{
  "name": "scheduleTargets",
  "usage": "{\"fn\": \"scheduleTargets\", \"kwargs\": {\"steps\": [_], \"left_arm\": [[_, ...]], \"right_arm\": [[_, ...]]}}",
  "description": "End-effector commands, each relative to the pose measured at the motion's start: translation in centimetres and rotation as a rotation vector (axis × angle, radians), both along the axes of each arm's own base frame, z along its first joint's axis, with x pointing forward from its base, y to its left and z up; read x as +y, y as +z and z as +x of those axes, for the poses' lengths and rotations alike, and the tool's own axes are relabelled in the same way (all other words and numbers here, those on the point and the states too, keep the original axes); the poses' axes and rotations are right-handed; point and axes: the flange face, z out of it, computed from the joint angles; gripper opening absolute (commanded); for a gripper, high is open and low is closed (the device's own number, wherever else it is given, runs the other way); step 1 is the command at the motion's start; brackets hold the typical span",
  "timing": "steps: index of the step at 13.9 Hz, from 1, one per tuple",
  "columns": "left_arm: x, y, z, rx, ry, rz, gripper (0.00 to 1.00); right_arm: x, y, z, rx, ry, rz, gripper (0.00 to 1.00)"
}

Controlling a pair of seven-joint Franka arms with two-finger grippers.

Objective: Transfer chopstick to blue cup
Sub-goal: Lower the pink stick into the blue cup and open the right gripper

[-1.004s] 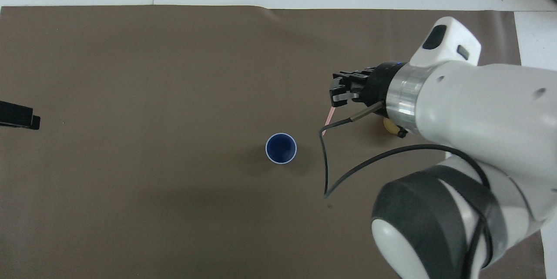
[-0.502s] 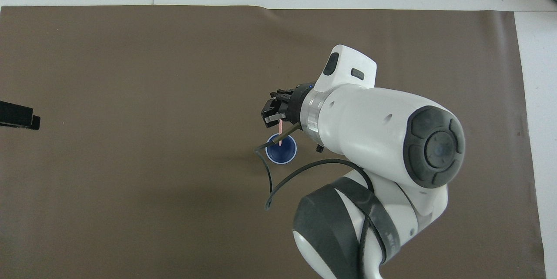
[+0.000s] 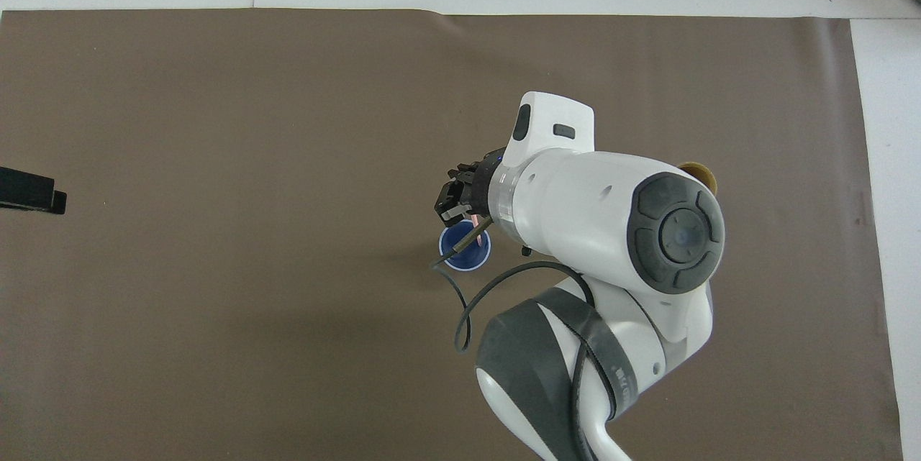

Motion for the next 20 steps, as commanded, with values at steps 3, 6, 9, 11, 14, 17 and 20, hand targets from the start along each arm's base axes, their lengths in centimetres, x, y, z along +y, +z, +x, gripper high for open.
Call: {"fn": "scheduleTargets", "kwargs": {"steps": [3,6,9,11,14,17,20], "left_arm": [[0.2,0.2,-0.4,-0.004,0.001,0.011,1.0],[0.2,0.2,-0.4,-0.004,0.001,0.01,1.0],[0.2,0.2,-0.4,-0.004,0.001,0.01,1.0],[0.2,0.2,-0.4,-0.004,0.001,0.011,1.0],[0.2,0.2,-0.4,-0.004,0.001,0.01,1.0],[0.2,0.2,-0.4,-0.004,0.001,0.011,1.0],[0.2,0.2,-0.4,-0.004,0.001,0.011,1.0]], "right_arm": [[0.6,-1.6,-0.4,-0.007,0.08,-0.023,0.06],[1.3,-1.6,-0.7,-0.01,0.097,-0.024,0.5],[1.5,-1.5,-0.8,-0.011,0.1,-0.023,0.65],[1.6,-1.3,-0.7,-0.014,0.096,-0.02,0.76],[0.6,0.2,-0.4,-0.017,0.075,-0.008,1.0],[-4.7,3.4,0.6,-0.006,0.0,-0.004,1.0],[-10.8,8.1,-0.6,0.068,-0.069,-0.027,1.0]]}}
